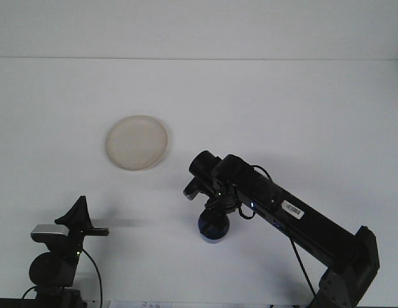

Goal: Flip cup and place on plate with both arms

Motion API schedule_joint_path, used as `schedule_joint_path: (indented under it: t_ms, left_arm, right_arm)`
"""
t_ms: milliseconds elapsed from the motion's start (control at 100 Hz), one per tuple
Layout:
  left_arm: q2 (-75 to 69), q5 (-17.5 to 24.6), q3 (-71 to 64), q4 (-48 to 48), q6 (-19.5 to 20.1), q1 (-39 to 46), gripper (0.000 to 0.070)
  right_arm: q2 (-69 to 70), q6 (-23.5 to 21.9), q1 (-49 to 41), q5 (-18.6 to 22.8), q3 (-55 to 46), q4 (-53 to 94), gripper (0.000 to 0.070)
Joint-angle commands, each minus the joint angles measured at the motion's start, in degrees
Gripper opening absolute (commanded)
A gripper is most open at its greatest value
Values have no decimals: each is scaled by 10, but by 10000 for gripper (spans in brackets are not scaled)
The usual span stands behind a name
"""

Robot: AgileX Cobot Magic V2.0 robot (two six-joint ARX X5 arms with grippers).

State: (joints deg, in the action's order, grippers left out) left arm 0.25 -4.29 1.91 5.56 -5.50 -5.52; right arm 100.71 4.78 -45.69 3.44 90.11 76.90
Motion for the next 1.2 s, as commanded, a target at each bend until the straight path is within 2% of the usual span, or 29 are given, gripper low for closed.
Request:
schedule_joint_path:
  t_ms: [0, 280, 430, 600, 660, 770, 860, 1020, 1190]
  left_arm:
    - [0, 2, -11, 5, -3, 0, 12]
    - [0, 2, -11, 5, -3, 0, 12]
    - [-1, 2, -11, 5, -3, 0, 12]
    - [0, 2, -11, 5, -3, 0, 12]
    - [0, 2, -11, 5, -2, 0, 12]
    - [0, 2, -11, 5, 24, 0, 12]
    - [0, 2, -11, 5, 24, 0, 12]
    - [0, 2, -11, 5, 25, 0, 12]
    - [0, 2, -11, 5, 24, 0, 12]
  right_arm:
    - [-6, 16, 0, 2, 23, 14, 318]
    - [-108, 51, 74, 0, 57, 3, 318]
    - [-184, 50, 176, 2, 52, -30, 318]
    - [-283, 26, 307, 2, 16, -91, 318]
    - [-324, 18, 344, 2, -15, -121, 318]
    - [-408, -3, 397, 0, -102, -190, 318]
    - [-480, -18, 424, -5, -190, -250, 317]
    - [-598, -53, 435, -5, -336, -325, 317]
    - [-698, -57, 435, -5, -451, -371, 315]
